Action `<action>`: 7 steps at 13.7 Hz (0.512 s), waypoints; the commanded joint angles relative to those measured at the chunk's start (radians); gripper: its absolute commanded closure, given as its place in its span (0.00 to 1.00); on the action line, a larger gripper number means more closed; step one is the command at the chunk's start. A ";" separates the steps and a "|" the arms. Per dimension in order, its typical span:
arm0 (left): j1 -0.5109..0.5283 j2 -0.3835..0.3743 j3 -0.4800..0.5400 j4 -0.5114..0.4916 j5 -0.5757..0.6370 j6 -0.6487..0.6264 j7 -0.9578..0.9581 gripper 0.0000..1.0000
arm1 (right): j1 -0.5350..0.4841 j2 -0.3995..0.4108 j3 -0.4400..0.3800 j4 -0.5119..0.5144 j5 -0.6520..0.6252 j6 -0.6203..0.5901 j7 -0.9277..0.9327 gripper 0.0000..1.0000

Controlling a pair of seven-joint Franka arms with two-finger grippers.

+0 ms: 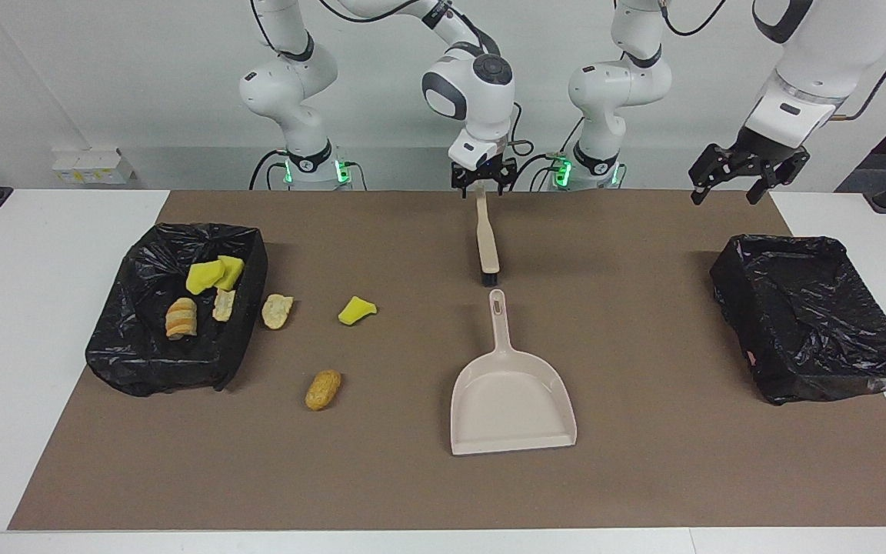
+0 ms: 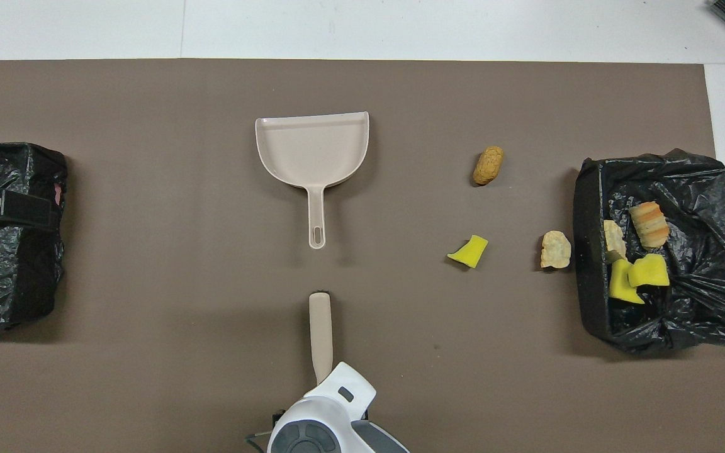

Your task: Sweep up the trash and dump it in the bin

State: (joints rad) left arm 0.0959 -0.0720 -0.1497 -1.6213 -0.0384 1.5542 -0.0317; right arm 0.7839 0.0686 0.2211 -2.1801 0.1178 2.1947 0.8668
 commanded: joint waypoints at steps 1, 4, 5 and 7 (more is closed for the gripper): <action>-0.002 -0.020 0.002 -0.022 0.005 -0.006 -0.002 0.00 | 0.005 0.010 -0.003 -0.038 0.023 0.051 0.014 0.14; -0.001 -0.020 0.002 -0.022 0.005 -0.006 -0.002 0.00 | 0.005 0.014 -0.003 -0.063 0.023 0.085 0.017 0.21; 0.001 -0.020 0.002 -0.022 0.005 -0.006 -0.002 0.00 | 0.005 0.017 -0.003 -0.058 0.023 0.088 0.027 0.27; 0.002 -0.020 0.002 -0.023 0.005 -0.006 -0.002 0.00 | 0.006 0.020 -0.003 -0.050 0.023 0.092 0.049 0.34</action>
State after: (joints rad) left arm 0.0960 -0.0720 -0.1492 -1.6214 -0.0384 1.5541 -0.0317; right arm 0.7877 0.0973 0.2182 -2.2225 0.1186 2.2606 0.8845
